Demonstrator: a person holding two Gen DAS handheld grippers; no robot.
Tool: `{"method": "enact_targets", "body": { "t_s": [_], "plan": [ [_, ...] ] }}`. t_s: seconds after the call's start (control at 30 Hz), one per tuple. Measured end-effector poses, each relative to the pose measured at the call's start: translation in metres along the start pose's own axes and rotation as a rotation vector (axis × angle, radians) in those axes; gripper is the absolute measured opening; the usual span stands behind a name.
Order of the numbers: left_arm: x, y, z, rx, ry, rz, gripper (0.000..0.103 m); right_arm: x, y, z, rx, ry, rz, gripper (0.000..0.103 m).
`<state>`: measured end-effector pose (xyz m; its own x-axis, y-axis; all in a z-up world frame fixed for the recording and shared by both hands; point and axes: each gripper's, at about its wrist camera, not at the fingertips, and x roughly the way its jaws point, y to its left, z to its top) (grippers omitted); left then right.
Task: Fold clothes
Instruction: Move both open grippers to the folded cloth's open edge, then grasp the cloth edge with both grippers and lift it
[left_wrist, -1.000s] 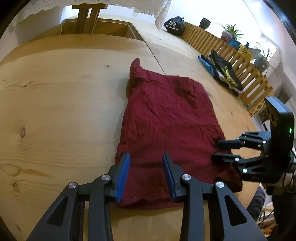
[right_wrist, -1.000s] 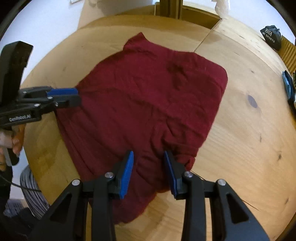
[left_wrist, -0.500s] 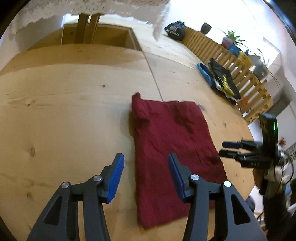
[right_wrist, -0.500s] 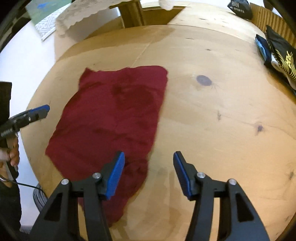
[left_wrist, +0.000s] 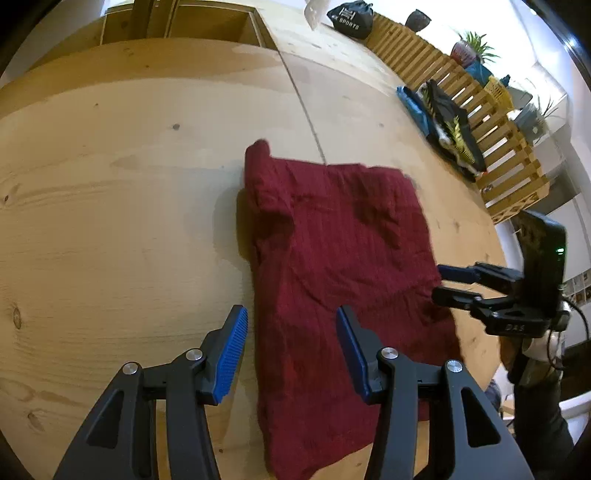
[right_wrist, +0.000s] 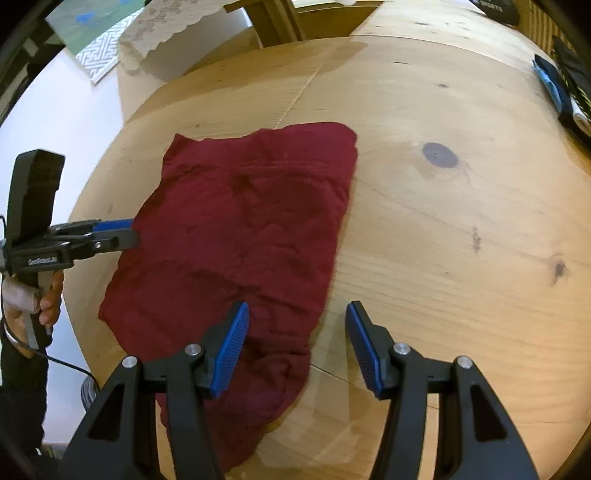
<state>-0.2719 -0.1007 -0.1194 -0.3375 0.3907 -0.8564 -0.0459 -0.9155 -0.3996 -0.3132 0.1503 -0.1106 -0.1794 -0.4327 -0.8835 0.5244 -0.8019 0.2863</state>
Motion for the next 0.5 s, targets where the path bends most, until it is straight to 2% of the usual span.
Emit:
{"method": "enact_targets", "body": {
  "t_s": [0.23, 0.33, 0.4, 0.43, 0.5],
  "plan": [
    [0.002, -0.003, -0.001, 0.035, 0.012, 0.016, 0.051, 0.003, 0.015, 0.001, -0.056, 0.005, -0.050, 0.054],
    [0.003, -0.007, -0.002, 0.083, 0.010, 0.014, 0.042, 0.002, 0.018, -0.003, -0.095, -0.013, -0.071, 0.052],
    [0.007, -0.010, -0.004, 0.112, 0.015, -0.014, 0.012, 0.002, 0.021, -0.006, -0.116, -0.030, -0.079, 0.042],
    [0.009, -0.010, -0.006, 0.126, 0.013, -0.026, 0.012, 0.001, 0.020, -0.008, -0.118, -0.040, -0.078, 0.037],
    [0.008, -0.009, -0.008, 0.139, -0.004, -0.033, 0.009, -0.002, 0.016, -0.011, -0.110, -0.056, -0.063, 0.018]
  ]
}}
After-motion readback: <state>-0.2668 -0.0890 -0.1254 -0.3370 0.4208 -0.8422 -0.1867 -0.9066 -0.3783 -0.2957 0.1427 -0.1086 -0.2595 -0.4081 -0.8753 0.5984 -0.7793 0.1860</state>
